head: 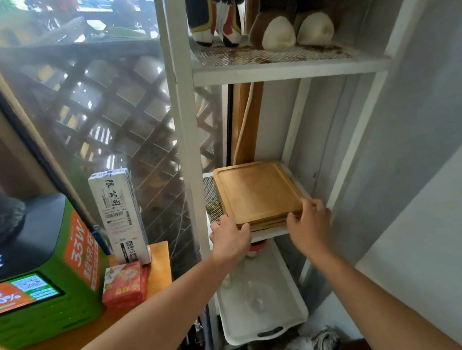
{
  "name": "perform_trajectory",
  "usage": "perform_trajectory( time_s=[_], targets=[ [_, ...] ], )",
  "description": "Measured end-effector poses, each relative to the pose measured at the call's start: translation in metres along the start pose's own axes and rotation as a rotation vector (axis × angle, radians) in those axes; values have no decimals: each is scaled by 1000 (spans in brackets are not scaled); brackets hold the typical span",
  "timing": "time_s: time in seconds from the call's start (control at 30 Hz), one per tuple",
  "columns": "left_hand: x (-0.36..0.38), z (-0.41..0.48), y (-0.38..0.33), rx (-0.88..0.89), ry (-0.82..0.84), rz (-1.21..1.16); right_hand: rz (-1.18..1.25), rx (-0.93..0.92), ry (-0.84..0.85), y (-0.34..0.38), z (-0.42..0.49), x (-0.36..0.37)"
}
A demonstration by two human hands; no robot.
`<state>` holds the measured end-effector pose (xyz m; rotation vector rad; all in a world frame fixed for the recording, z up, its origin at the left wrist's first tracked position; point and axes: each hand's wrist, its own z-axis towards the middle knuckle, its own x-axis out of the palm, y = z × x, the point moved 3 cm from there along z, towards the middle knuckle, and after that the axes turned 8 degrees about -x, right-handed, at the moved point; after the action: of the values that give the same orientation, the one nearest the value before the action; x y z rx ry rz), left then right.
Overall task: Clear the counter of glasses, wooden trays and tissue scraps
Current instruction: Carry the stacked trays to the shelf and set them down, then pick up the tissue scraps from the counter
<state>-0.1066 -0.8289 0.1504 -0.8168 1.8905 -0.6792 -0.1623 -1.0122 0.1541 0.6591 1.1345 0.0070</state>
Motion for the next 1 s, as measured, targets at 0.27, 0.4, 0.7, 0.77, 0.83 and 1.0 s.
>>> perform_trajectory(
  time_s=[0.27,0.4,0.7,0.77,0.83,1.0],
  targets=[
    [-51,-66,70,289,139,300,14,-32,418,72,-97,10],
    [-129,-94,162,288,34,467,-63,-167,491,156,-166,46],
    [-323,-182,396,-24,-158,644,-74,-470,862,372,-345,169],
    [-360,-201,431,-72,-203,595,-60,-550,908,417,-369,186],
    [-392,-217,460,-109,-267,558,-43,-624,929,456,-388,197],
    [-442,-252,506,-175,-298,501,-40,-708,963,515,-423,217]
  ],
)
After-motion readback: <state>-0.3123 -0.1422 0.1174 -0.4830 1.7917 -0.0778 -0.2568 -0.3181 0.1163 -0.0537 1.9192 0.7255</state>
